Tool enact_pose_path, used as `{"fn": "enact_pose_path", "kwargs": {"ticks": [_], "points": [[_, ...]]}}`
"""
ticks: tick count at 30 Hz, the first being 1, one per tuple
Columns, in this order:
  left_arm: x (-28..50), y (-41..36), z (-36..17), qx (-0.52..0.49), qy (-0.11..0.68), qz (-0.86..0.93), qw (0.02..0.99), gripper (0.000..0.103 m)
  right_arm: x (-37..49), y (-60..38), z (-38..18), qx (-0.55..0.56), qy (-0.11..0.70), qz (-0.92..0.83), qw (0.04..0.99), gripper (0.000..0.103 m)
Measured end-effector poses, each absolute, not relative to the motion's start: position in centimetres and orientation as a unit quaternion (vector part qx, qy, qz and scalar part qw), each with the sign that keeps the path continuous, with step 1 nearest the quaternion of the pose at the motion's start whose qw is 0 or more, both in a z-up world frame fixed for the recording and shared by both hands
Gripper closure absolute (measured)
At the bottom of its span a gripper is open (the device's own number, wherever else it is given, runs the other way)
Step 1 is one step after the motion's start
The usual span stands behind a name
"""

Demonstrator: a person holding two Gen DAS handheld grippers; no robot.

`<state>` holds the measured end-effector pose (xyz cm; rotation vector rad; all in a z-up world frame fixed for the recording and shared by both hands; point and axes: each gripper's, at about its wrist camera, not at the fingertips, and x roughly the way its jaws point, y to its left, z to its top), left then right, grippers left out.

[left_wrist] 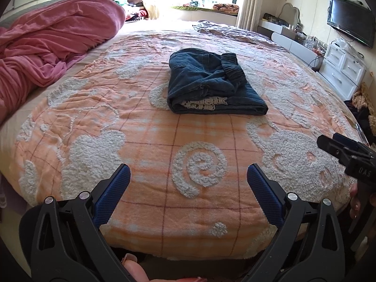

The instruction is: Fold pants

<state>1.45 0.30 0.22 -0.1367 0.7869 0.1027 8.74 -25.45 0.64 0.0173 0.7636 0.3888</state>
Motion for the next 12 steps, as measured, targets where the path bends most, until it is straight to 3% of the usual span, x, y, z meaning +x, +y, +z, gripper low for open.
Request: {"fn": "enact_pose_path", "kwargs": {"ticks": [5,12], "points": [[3.9,4.3,1.7,-0.076,0.373,0.064,0.922,0.01,12.1,-31.0,3.5,0.037,0.367,0.145,0.918,0.005],[13.5,19.9,0.7,-0.084,0.421,0.237,0.871,0.01,23.1,-48.0,2.9,0.059,0.391,-0.074,0.915,0.005]]}}
